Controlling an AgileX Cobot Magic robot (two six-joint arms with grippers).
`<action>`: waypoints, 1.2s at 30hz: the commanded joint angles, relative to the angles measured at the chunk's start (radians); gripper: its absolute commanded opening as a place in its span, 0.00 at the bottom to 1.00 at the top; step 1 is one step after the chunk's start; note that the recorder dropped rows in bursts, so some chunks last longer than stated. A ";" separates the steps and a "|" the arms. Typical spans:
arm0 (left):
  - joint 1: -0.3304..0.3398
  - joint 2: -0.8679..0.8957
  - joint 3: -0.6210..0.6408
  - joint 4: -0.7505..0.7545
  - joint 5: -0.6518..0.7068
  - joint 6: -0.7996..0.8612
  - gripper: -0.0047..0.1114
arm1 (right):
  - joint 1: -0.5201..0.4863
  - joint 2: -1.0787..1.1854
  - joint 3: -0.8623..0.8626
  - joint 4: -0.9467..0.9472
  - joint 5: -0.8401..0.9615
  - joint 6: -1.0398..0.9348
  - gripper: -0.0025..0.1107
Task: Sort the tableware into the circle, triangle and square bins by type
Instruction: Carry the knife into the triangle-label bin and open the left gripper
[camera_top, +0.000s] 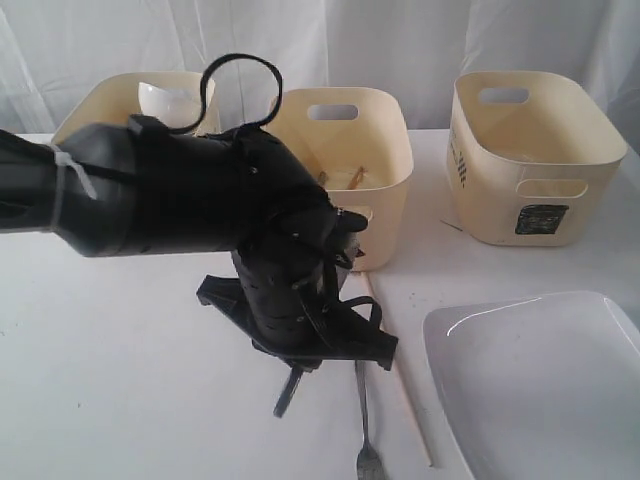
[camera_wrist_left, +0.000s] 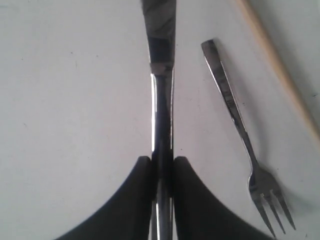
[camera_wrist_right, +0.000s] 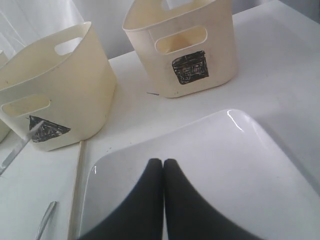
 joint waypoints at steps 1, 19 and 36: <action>0.000 -0.069 0.002 0.043 0.021 0.000 0.04 | 0.000 -0.003 0.006 -0.007 -0.005 0.001 0.02; 0.024 -0.141 -0.072 0.258 -0.021 0.072 0.04 | 0.000 -0.003 0.006 -0.007 -0.005 0.001 0.02; 0.210 0.068 -0.407 0.275 -0.187 0.197 0.04 | 0.000 -0.003 0.006 -0.007 -0.005 0.001 0.02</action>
